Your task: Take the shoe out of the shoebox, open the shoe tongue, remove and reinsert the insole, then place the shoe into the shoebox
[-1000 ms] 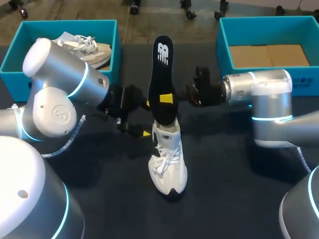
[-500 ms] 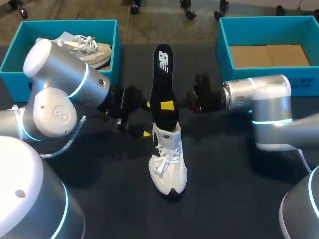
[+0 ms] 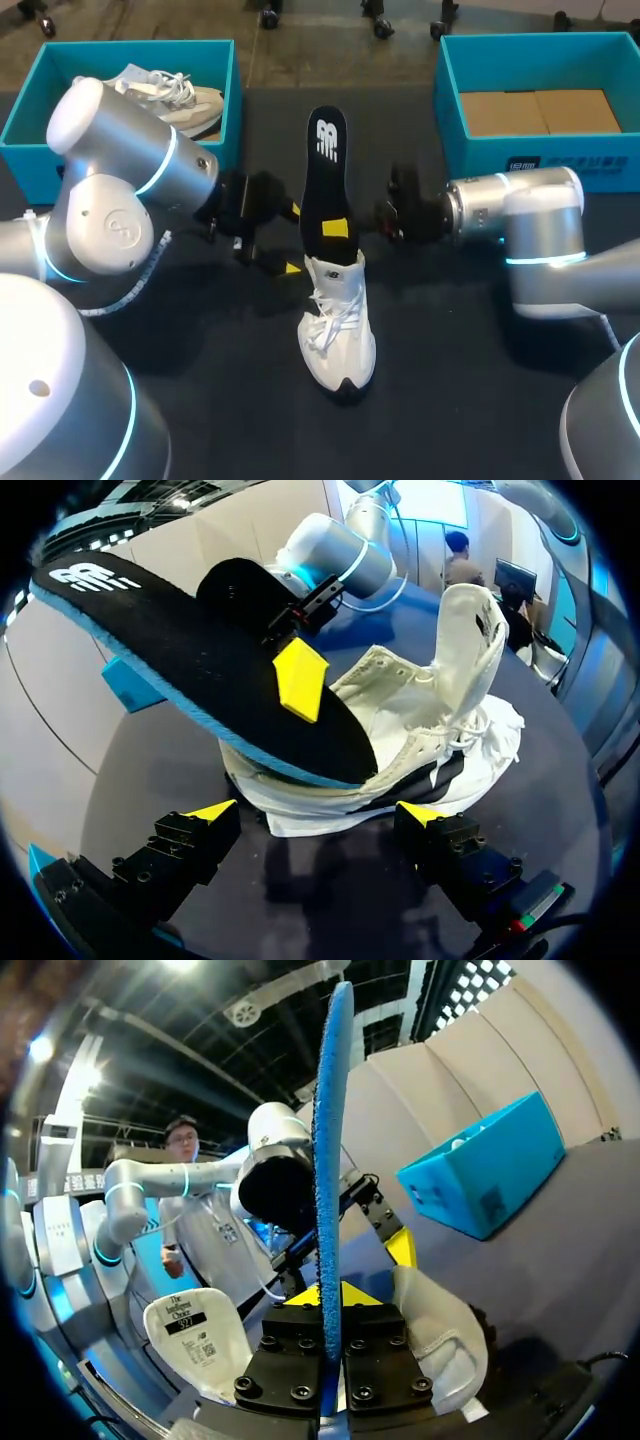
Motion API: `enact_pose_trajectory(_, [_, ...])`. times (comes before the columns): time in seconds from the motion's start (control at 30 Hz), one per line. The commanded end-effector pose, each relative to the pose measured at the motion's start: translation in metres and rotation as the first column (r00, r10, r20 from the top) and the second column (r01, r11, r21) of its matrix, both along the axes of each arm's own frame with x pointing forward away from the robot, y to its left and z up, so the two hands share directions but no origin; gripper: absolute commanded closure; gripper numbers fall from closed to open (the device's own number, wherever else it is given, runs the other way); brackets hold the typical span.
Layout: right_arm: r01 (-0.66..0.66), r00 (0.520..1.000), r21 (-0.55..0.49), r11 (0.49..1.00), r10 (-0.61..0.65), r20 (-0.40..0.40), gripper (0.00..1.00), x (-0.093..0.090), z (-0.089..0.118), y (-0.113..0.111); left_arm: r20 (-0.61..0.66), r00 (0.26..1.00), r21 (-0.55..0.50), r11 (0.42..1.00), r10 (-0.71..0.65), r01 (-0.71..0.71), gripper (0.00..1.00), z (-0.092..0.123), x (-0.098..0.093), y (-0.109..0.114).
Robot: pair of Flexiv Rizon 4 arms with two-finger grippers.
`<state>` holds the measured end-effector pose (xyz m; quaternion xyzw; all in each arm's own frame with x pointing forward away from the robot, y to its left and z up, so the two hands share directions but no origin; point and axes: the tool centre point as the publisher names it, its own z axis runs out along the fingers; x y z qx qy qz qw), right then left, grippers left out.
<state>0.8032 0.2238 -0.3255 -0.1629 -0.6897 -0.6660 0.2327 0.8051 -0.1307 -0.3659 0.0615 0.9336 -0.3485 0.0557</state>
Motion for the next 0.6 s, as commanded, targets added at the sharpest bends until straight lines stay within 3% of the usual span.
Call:
enact_pose_trajectory(0.03, [0.01,1.0,0.001,1.0,-0.01,-0.019,1.0,-0.01,-0.008,0.005,-0.002,1.0,-0.001,1.0,-0.001,0.001,0.0,-0.001,0.001,0.0])
enact_pose_trajectory(0.6, [0.027,0.988,-0.064,0.998,-0.036,-0.153,1.0,-0.033,-0.023,0.002,-0.012,1.0,-0.007,1.0,-0.014,0.014,0.0,-0.003,0.004,-0.002])
